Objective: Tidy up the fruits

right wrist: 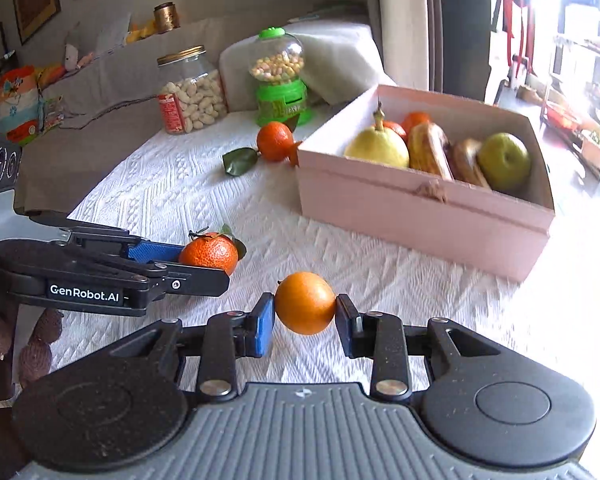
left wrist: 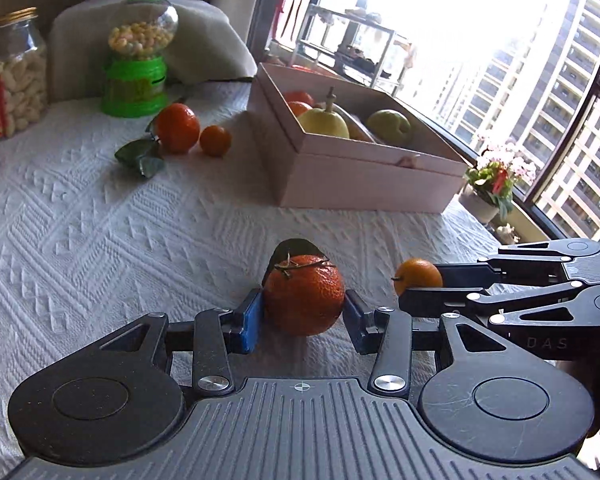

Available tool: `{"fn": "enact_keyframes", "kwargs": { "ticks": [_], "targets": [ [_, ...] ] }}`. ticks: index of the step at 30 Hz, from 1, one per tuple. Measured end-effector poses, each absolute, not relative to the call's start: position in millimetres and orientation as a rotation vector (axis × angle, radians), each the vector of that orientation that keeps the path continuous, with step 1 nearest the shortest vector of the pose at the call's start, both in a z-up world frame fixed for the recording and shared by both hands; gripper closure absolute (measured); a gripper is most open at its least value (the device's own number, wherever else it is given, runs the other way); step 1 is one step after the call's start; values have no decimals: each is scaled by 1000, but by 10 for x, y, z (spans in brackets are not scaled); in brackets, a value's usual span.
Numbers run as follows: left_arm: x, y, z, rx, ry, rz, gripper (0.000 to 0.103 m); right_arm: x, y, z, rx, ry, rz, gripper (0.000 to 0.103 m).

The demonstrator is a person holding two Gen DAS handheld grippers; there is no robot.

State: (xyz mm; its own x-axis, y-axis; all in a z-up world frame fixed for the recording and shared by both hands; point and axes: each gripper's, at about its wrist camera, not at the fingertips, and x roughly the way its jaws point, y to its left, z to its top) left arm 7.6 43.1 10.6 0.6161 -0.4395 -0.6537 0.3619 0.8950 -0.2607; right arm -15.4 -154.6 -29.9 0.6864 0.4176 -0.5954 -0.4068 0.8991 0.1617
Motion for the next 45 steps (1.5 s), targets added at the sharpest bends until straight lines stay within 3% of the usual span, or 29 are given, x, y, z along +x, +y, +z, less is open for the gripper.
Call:
{"fn": "enact_keyframes", "kwargs": {
  "ticks": [3,7,20,27,29,36,45],
  "targets": [
    [5,309,117,-53,770,-421,55,-271,-1642,-470,47,654,442,67],
    [-94,260,136,-31,779,-424,55,-443,-1715,-562,-6,579,359,35],
    [-517,910,400,-29,714,-174,55,-433,-1629,-558,68,505,337,31],
    [-768,1495,678,-97,753,-102,55,-357,-1550,-475,84,480,284,31],
    [-804,1537,742,-116,781,-138,55,-379,-1585,-478,71,464,265,26],
    [-616,1262,813,-240,789,-355,55,-375,-1735,-512,84,447,227,21],
    [-67,178,541,57,684,-413,55,-557,-1758,-445,-24,413,227,21]
  ]
}}
